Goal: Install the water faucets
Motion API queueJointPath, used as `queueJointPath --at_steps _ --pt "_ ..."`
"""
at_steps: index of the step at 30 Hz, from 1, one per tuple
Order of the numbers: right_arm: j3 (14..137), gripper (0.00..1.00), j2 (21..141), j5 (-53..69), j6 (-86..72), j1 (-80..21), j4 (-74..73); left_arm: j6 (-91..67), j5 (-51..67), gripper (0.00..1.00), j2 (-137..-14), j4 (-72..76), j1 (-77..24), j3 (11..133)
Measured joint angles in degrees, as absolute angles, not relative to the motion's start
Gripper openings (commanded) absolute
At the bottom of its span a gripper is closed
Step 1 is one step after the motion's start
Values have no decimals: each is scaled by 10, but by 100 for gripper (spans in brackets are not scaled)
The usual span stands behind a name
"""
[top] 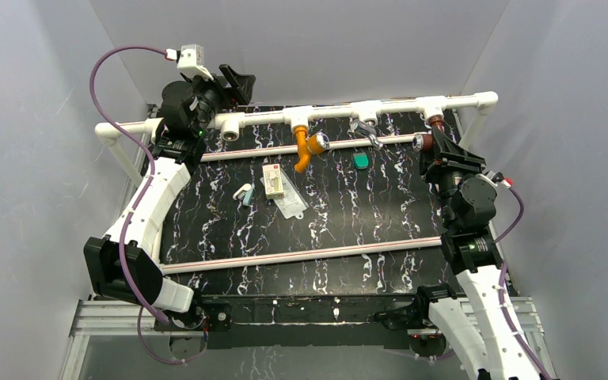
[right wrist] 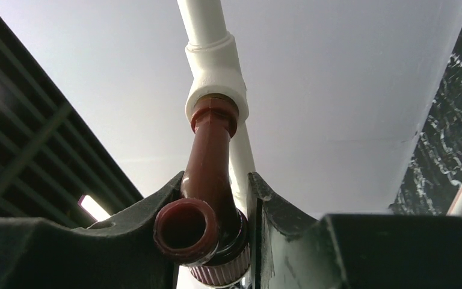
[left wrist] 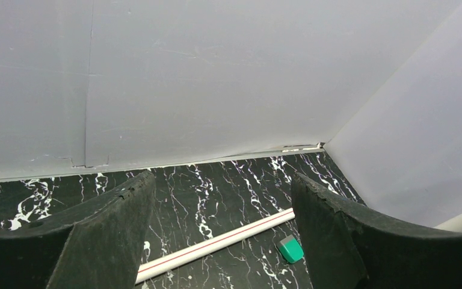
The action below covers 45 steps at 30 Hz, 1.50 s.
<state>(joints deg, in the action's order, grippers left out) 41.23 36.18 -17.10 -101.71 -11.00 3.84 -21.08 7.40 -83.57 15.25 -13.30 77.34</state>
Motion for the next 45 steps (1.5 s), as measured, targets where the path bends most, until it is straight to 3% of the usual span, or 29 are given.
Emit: queueJointPath --at_steps 6,10,12,19,25,35,45 --pt "409 4 360 -176 -1080 -112 35 -211 74 79 -836 153 -133 773" --pt "418 45 358 -179 -1090 -113 13 -211 74 79 -836 152 -133 773" --pt "419 58 353 -179 -1093 -113 5 -211 74 79 -836 152 -133 773" --pt "425 80 320 -180 -1082 -113 -2 -211 74 79 -836 150 -133 773" --pt "434 87 301 -169 -1053 -113 -22 -211 74 79 -836 150 -133 773" --pt "438 88 256 -116 -957 -113 -83 -211 74 79 -836 150 -133 773" --pt "548 88 248 -50 -714 -113 -180 -211 74 79 -836 150 -133 773"
